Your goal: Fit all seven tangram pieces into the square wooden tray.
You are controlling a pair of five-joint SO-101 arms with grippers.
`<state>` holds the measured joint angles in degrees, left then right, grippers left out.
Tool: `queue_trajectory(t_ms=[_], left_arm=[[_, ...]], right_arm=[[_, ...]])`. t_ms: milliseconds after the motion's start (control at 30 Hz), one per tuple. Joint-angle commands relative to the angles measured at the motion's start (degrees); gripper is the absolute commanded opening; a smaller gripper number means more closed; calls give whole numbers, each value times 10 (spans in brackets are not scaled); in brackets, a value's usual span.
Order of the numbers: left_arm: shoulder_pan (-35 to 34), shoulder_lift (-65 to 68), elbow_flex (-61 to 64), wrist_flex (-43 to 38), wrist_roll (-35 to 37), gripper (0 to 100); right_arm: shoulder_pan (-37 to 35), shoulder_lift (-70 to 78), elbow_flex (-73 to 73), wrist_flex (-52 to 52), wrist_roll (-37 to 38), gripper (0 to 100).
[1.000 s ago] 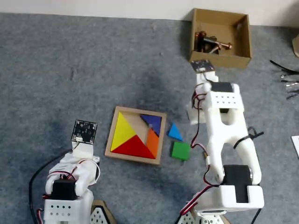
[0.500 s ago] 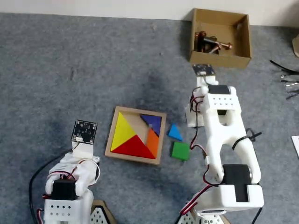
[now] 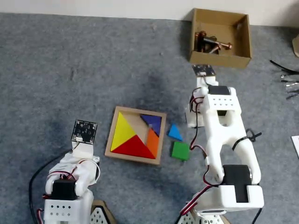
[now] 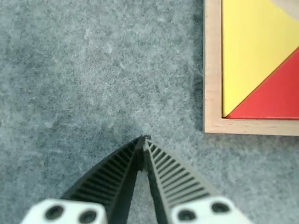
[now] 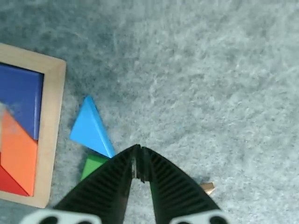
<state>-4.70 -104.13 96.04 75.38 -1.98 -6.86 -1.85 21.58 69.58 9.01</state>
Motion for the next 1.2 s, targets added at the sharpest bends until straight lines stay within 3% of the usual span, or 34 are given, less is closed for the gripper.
queue_trajectory(t_ms=[0,300,500,633,900,1167], left_arm=[[-6,-3,11,3,-5,5],[-6,-3,11,3,-5,5],[-6,-3,11,3,-5,5],[-6,-3,11,3,-5,5],[-6,-3,11,3,-5,5],[-6,-3,11,3,-5,5]], right_arm=[[-11,-11,-7,-12,-1,11],[-32,-10,-7,-11,-4,125],[-119,-10,-7,-12,-3,127],[-138,-10,-7,-13,-4,127],[-131,-10,-3,-10,-2,127],[-56,-10,-19,44,1,127]])
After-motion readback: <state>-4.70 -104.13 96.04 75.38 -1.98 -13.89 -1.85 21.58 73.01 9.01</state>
